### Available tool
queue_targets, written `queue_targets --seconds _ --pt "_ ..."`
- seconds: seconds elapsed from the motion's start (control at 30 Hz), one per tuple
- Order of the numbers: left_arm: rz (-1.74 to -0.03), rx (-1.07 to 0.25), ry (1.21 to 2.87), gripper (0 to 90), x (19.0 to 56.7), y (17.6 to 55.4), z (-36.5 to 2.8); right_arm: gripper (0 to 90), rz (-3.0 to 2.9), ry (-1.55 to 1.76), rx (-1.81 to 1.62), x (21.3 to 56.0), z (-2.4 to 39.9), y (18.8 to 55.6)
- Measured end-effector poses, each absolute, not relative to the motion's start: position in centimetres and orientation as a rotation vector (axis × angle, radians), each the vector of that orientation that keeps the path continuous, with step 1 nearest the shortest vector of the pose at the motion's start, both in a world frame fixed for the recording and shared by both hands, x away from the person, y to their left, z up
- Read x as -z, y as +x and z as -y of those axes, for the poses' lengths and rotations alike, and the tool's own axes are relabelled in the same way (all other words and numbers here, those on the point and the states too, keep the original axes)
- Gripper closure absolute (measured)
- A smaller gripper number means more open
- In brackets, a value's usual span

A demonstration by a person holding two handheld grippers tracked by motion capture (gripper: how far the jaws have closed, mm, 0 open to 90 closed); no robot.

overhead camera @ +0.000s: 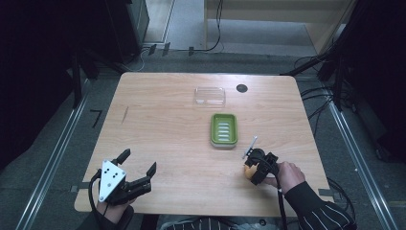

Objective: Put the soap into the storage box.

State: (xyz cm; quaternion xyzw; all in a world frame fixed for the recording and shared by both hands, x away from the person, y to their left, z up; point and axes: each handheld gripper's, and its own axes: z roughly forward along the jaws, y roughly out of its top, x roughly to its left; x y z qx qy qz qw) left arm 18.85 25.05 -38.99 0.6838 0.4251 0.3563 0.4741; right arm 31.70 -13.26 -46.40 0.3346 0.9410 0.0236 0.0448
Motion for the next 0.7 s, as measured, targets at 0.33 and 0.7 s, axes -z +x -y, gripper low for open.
queue_targets --seconds 0.33,0.7 --pt "-1.039 -0.872 1.671 13.7 39.0 18.8 -25.1 39.8 -2.852 1.021 -0.101 45.8 13.4 31.6" --pt "-1.04 -0.872 1.674 13.7 39.0 18.8 -25.0 39.8 -2.832 1.005 -0.139 45.1 13.5 31.7"
